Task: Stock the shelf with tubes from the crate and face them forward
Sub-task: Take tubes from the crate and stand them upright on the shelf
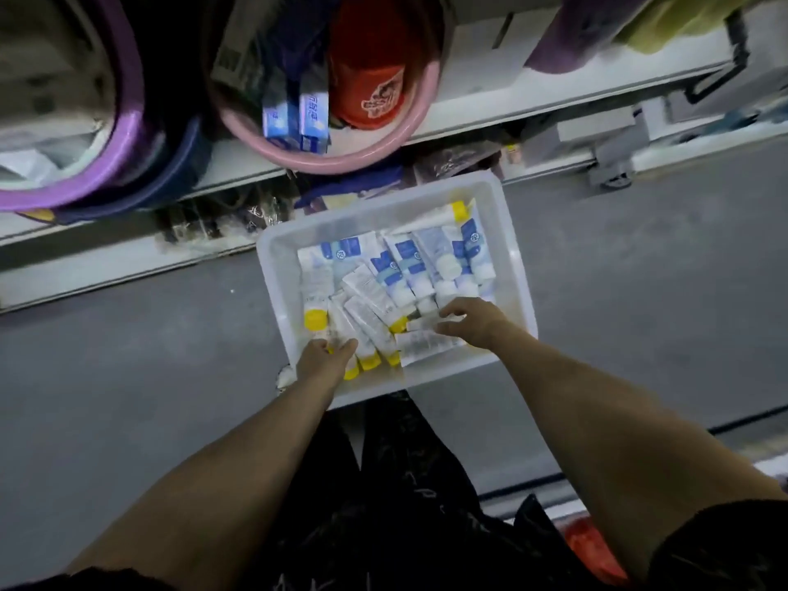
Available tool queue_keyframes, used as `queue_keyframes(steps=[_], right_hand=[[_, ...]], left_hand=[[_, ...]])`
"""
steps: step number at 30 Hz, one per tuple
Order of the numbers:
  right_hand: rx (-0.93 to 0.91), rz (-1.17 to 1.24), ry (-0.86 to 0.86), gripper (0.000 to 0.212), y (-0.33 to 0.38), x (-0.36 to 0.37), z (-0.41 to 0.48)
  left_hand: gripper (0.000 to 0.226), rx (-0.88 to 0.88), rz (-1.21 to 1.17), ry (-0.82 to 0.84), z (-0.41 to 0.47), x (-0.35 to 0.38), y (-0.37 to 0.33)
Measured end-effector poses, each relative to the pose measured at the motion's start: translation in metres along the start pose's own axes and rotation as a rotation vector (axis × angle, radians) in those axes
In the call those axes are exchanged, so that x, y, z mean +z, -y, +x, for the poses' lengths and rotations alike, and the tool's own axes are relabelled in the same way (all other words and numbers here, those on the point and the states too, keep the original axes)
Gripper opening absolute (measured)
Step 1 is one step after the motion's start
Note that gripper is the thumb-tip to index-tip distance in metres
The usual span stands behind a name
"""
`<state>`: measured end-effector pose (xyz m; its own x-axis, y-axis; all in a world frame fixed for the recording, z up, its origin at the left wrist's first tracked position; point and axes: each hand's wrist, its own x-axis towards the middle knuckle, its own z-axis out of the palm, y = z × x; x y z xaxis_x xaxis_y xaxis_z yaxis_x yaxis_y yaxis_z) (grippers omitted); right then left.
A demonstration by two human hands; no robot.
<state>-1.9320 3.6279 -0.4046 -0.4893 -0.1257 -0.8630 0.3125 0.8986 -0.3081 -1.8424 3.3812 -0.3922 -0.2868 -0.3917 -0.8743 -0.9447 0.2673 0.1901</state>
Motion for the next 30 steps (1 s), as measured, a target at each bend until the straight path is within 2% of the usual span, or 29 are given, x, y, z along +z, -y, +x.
queue_keyframes(steps=[7, 11, 15, 21, 24, 28, 30], right_hand=[[-0.041, -0.050, 0.005, 0.050, -0.014, 0.008, 0.028], [-0.031, -0.051, 0.085, 0.032, -0.013, 0.009, 0.037], [-0.006, -0.055, 0.109, 0.032, -0.008, 0.009, 0.041], [0.020, -0.313, 0.238, 0.058, -0.002, 0.005, 0.054], [0.046, -0.329, 0.277, 0.069, -0.001, 0.003, 0.058], [0.048, -0.338, 0.306, 0.105, 0.001, 0.000, 0.062], [0.039, -0.338, 0.303, 0.104, -0.002, 0.000, 0.063]], left_hand=[[0.063, 0.001, -0.164, -0.056, 0.013, 0.016, -0.001], [0.045, -0.006, -0.200, -0.053, 0.021, 0.020, 0.003], [0.038, -0.009, -0.216, -0.079, 0.024, 0.017, 0.004], [0.040, 0.036, -0.226, -0.146, 0.020, 0.031, 0.008], [0.039, 0.030, -0.259, -0.150, 0.021, 0.035, 0.011], [0.043, 0.020, -0.225, -0.126, 0.029, 0.033, 0.012], [0.053, 0.035, -0.177, -0.118, 0.031, 0.034, 0.012]])
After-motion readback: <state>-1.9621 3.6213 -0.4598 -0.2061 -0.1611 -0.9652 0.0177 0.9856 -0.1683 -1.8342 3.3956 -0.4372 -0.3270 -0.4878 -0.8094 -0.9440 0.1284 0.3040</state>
